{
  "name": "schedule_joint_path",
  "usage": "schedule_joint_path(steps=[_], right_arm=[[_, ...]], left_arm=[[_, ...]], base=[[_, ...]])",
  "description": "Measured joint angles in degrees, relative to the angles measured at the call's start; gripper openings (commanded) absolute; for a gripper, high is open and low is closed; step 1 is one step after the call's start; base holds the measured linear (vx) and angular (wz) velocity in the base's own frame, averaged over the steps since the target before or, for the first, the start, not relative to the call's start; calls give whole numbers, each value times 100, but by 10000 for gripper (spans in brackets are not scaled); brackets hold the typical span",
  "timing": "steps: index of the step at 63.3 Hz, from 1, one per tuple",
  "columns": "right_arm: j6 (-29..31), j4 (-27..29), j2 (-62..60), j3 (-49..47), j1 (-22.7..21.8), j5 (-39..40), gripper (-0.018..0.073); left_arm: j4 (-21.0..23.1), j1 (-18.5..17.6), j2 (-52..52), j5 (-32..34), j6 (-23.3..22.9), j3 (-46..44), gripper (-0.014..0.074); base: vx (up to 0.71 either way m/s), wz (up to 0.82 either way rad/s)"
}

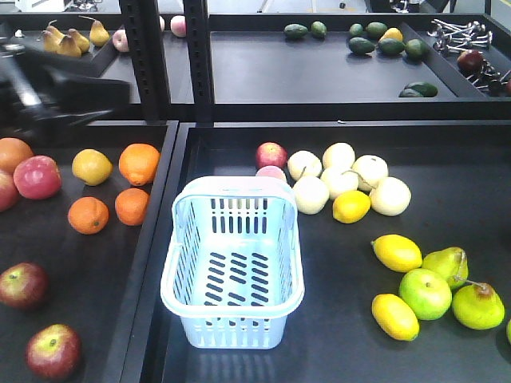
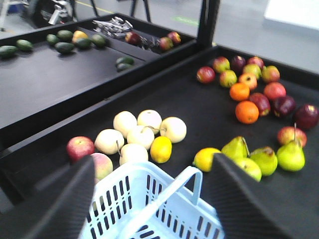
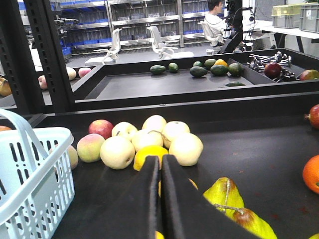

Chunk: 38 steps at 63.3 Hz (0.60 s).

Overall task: Pick three apples into basket with both arms
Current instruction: 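Lower the left gripper onto the basket handle and close it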

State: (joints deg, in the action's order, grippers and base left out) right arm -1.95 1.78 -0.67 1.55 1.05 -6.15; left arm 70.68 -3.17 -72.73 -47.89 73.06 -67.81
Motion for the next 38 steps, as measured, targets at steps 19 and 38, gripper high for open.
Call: schedule_joint_path(steps=[19, 38], right_arm=[[0, 0, 0, 0, 0, 0, -4], [0, 0, 0, 0, 0, 0, -4]], left_arm=[[-1505, -879, -1613, -107, 49, -1296, 554], [-2421, -1463, -2793, -309, 61, -1772, 554]], base=[[0, 0], [0, 0]])
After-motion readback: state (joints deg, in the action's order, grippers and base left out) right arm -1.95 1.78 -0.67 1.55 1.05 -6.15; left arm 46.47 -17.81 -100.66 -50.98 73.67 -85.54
